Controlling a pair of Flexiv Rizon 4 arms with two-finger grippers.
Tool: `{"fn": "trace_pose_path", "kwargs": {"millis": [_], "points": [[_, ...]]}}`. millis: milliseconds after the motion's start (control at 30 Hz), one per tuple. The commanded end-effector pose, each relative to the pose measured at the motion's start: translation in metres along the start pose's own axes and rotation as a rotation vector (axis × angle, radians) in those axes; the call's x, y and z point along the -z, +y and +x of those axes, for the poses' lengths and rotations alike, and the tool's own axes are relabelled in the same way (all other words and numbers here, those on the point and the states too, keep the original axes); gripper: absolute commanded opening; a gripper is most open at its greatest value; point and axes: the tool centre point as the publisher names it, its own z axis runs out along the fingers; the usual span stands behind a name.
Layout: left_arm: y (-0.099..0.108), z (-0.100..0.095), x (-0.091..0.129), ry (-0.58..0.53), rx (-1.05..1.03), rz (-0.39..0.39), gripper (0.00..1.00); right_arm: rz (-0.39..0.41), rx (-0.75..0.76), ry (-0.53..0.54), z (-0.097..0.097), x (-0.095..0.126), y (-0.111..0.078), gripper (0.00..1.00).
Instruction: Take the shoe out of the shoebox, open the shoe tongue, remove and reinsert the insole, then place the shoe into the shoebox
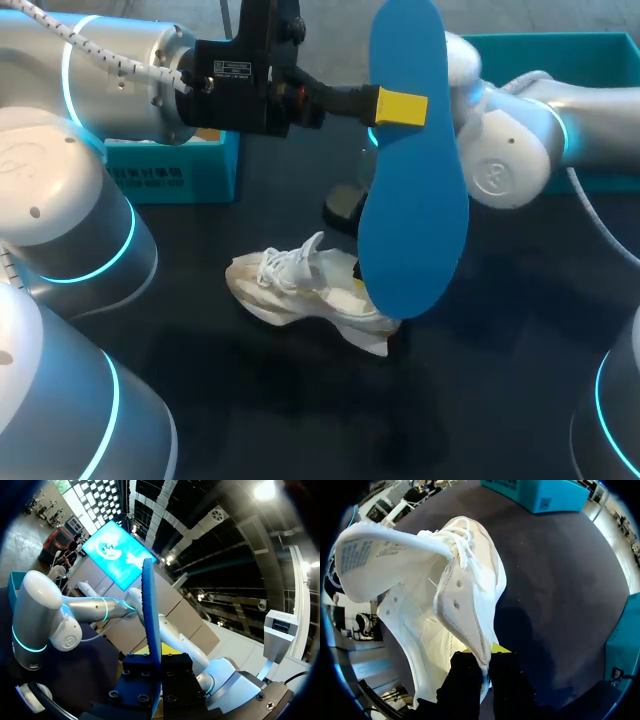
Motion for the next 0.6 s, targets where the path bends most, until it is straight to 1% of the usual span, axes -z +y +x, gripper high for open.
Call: {"fn": "trace_pose_path", "kwargs": {"millis": [33,67,133,200,233,300,367,600], "points": [[0.002,0.0,0.0,-0.001,0.0,0.002,0.0,-0.086,-0.164,-0.031,0.009,0.004,-0.017,0.0],[0.002,0.0,0.0,-0.001,0.0,0.002,0.0,-0.115,-0.207,-0.03,0.011,0.005,-0.019,0.0],[0.002,0.0,0.0,-0.001,0.0,0.002,0.0,-0.142,-0.281,-0.035,0.014,0.006,-0.023,0.0],[0.002,0.0,0.0,-0.001,0.0,0.002,0.0,-0.16,-0.329,-0.039,0.017,0.007,-0.026,0.0],[0.002,0.0,0.0,-0.001,0.0,0.002,0.0,-0.155,-0.35,-0.043,0.018,0.007,-0.027,0.0],[0.002,0.0,0.0,-0.001,0.0,0.002,0.0,-0.185,-0.357,-0.041,0.021,0.009,-0.025,0.0],[0.002,0.0,0.0,-0.001,0.0,0.002,0.0,-0.186,-0.327,-0.052,0.025,0.013,-0.02,0.0],[0.002,0.0,0.0,-0.001,0.0,0.002,0.0,-0.186,-0.327,-0.052,0.025,0.013,-0.02,0.0]]}}
